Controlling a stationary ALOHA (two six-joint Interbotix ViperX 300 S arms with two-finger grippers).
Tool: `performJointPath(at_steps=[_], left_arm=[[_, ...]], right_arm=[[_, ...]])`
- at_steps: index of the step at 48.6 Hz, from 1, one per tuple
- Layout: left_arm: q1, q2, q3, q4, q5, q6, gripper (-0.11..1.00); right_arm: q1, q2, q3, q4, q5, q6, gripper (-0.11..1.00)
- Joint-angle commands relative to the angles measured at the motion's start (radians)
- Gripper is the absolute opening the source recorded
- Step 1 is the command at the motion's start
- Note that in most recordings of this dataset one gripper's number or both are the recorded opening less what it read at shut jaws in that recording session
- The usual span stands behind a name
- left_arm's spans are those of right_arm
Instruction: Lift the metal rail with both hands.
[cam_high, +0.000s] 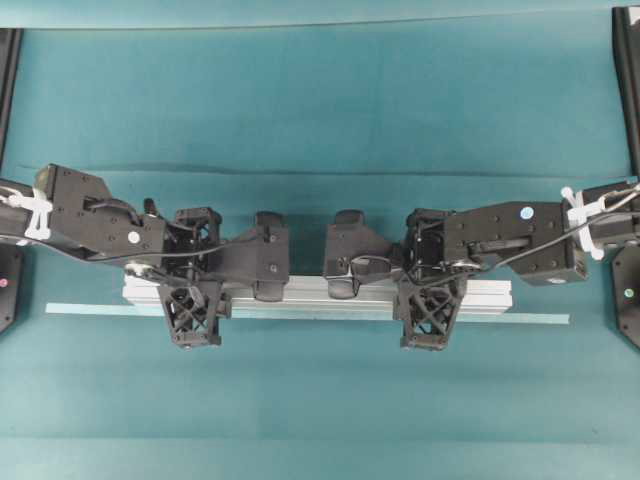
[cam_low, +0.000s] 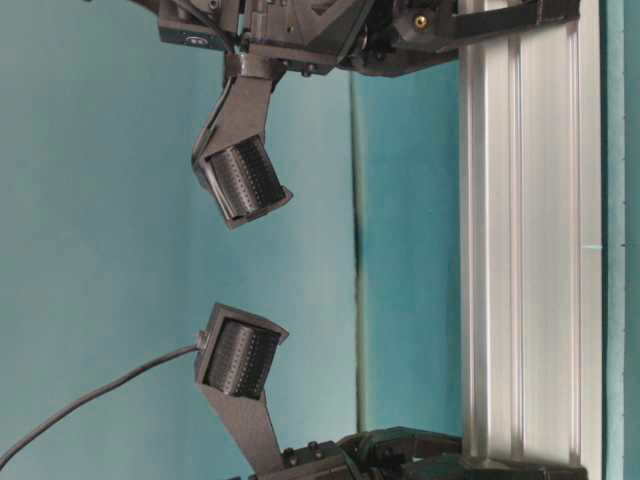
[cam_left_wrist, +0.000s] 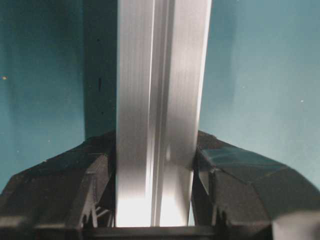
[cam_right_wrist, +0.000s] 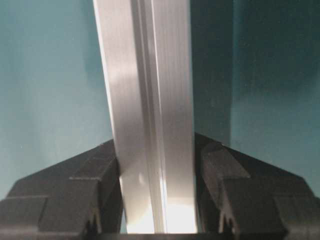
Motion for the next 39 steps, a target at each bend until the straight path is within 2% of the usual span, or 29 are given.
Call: performJointPath(at_steps=[1, 39], left_arm=[[0.008, -0.008, -0.011, 0.002, -0.014, 0.002, 0.36], [-0.002, 0.006, -0.002, 0.002, -0.031, -0.011, 0.36]], right_arm=[[-0.006, -0.002, -0.003, 0.005, -0.011, 0.008, 0.4], [-0.006, 0.025, 0.011, 0.005, -0.043, 0.008, 0.4]])
